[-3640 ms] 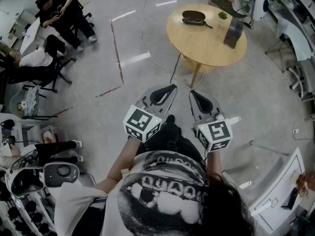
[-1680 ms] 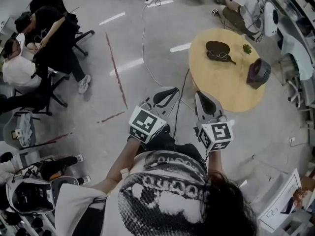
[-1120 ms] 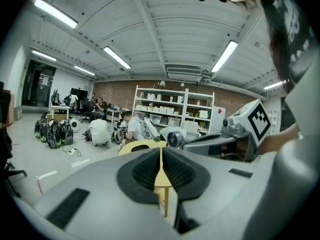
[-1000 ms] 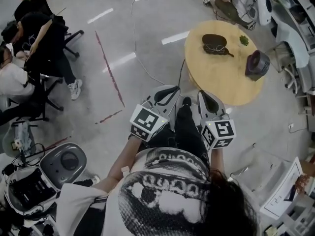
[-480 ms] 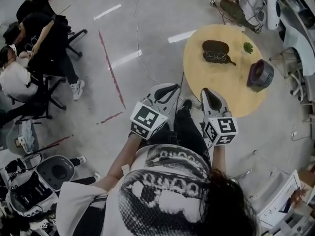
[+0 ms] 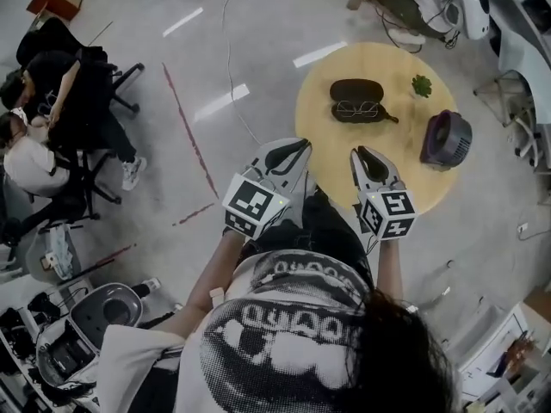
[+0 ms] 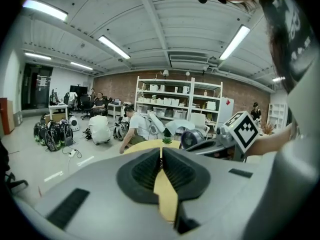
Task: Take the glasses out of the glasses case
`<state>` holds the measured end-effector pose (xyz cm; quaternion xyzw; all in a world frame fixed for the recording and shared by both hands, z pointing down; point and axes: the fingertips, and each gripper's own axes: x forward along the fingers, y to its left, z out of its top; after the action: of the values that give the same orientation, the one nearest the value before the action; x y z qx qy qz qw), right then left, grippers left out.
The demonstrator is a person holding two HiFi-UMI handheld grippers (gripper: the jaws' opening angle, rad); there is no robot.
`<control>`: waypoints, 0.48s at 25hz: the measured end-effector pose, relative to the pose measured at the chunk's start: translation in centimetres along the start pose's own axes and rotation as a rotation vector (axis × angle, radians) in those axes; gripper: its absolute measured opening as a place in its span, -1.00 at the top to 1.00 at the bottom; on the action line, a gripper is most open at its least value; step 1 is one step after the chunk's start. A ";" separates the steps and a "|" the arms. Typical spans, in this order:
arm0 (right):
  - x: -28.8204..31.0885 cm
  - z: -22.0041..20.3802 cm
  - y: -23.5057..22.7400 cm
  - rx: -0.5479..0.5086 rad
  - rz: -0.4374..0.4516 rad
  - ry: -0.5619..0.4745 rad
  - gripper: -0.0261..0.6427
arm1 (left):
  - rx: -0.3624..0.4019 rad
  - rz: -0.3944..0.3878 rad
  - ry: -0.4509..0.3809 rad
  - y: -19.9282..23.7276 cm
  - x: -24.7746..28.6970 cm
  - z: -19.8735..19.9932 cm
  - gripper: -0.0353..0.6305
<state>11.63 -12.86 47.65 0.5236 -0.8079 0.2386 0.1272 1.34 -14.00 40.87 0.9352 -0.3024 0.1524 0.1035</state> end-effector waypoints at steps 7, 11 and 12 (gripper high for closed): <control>2.2 -0.5 -6.6 -0.062 -0.010 0.075 0.71 | -0.003 0.002 0.044 0.0 3.1 0.0 0.83; 4.3 -0.6 -9.7 -0.125 -0.001 0.138 0.66 | -0.004 0.007 0.064 -0.1 4.3 -0.3 0.83; 4.9 -0.8 -10.3 -0.144 0.004 0.158 0.65 | -0.006 0.007 0.068 -0.1 4.6 -0.4 0.83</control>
<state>18.93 -19.78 53.14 0.4911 -0.8114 0.2206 0.2275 4.81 -16.25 42.82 0.9281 -0.3024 0.1834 0.1160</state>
